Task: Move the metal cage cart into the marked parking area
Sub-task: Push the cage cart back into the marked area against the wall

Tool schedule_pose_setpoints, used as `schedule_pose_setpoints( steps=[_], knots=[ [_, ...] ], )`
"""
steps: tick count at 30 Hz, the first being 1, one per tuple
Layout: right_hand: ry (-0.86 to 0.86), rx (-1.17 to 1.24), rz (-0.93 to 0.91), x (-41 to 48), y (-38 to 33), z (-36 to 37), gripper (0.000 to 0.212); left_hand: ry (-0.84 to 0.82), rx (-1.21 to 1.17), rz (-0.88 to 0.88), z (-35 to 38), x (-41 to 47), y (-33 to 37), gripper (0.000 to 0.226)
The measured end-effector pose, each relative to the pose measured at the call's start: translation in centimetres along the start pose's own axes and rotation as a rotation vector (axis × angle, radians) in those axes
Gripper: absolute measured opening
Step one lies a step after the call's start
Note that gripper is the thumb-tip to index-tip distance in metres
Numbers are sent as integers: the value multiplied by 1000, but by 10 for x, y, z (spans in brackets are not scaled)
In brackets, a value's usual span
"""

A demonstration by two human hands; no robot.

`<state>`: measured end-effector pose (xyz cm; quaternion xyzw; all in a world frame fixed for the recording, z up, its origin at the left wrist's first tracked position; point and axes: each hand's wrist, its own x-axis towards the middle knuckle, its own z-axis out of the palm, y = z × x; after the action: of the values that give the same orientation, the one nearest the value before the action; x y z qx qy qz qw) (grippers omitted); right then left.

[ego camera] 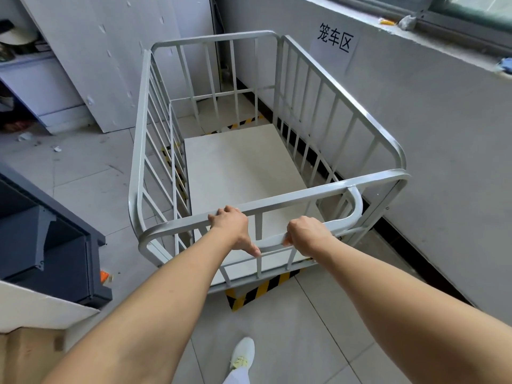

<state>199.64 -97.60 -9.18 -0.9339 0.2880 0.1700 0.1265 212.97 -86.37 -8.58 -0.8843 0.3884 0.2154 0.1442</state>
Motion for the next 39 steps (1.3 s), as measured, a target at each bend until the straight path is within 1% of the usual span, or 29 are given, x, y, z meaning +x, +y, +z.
schedule_pose_setpoints(
  steps=[9, 14, 18, 21, 23, 24, 27, 29, 31, 33, 35, 37, 39],
  knots=[
    [-24, 3, 13, 0, -1, -2, 20, -5, 2, 5, -1, -2, 0, 121],
    [-29, 22, -12, -6, 3, 5, 22, 12, -31, -7, 4, -9, -2, 127],
    [45, 45, -64, -16, 10, 3, 30, 33, -129, 19, 5, -17, -2, 114],
    [83, 160, 12, -22, 16, -1, 23, 112, -224, -1, 1, -26, 3, 90],
    [96, 218, 43, -26, 20, -3, 25, 159, -289, -46, -2, -31, 8, 76],
    [100, 223, 39, -28, 24, -3, 28, 170, -317, -72, -2, -33, 11, 73],
    [122, 240, 35, -33, 36, -3, 37, 190, -356, -135, 2, -38, 19, 72],
    [120, 218, 15, -33, 44, -4, 36, 189, -376, -178, 5, -41, 22, 71],
    [97, 161, -41, -26, 49, -6, 35, 174, -375, -204, 5, -43, 21, 68],
    [94, 97, -102, -14, 47, -9, 44, 169, -356, -218, 3, -37, 15, 63],
    [145, 28, -159, 4, 39, -14, 52, 175, -337, -233, -1, -26, 7, 58],
    [194, -32, -197, 24, 29, -17, 52, 173, -312, -241, -3, -12, -3, 59],
    [187, -71, -220, 44, 23, -18, 52, 147, -296, -244, -4, 3, -13, 63]
  ],
)
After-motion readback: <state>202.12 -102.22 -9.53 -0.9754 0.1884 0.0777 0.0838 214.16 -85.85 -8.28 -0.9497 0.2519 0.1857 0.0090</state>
